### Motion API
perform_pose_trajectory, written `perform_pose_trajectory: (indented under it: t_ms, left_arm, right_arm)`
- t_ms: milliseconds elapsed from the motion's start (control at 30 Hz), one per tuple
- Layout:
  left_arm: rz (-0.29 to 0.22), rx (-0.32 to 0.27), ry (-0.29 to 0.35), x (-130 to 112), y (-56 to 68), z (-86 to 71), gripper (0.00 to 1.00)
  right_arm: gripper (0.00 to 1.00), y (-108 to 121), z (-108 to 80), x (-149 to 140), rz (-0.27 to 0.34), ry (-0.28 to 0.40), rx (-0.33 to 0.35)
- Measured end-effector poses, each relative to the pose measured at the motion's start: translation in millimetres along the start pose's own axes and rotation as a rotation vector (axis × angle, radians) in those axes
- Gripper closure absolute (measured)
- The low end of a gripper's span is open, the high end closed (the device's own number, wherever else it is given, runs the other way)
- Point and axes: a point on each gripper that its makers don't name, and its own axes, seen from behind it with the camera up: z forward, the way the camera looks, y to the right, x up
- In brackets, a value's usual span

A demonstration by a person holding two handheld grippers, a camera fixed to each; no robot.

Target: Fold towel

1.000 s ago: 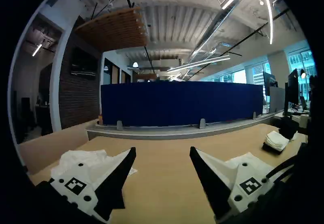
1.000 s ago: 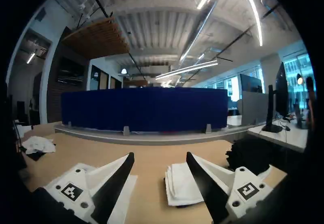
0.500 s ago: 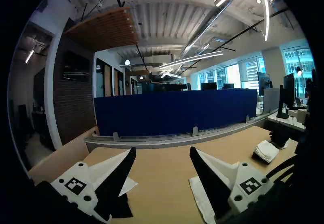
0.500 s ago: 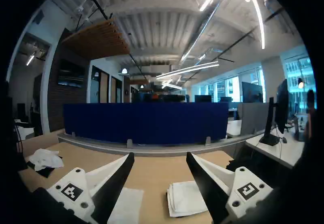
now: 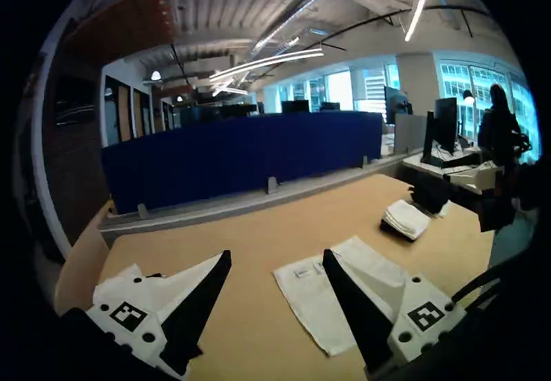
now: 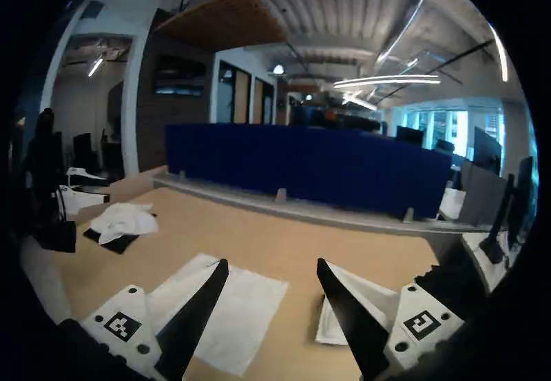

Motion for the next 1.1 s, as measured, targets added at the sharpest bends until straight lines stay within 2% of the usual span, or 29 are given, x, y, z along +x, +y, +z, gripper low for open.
perform_pose_trajectory:
  t_ms: [167,300,433,633,800,1100]
  left_arm:
    - [0.029,-0.132,-0.096,-25.7,33.3,-0.3,0.01]
    - [0.031,-0.191,-0.124,-34.5,48.0,-1.7,0.01]
    - [0.032,-0.202,-0.144,-44.2,51.2,1.3,0.01]
    - [0.065,-0.226,-0.171,-66.5,59.9,6.0,0.01]
    - [0.080,-0.253,-0.212,-96.2,70.8,9.7,0.01]
    - [0.087,-0.296,-0.314,-160.0,87.9,21.8,0.01]
  right_arm:
    - [0.00,-21.3,1.1,-21.9,-0.001,-0.119,0.118]
    - [0.00,-34.7,1.0,-32.1,0.010,-0.176,0.182]
    - [0.00,-38.6,3.8,-41.0,-0.006,-0.193,0.193]
    - [0.00,-46.2,8.3,-67.6,-0.047,-0.224,0.211]
    - [0.00,-55.5,12.2,-98.2,-0.059,-0.262,0.238]
    - [0.00,-56.0,22.0,-161.8,-0.117,-0.347,0.248]
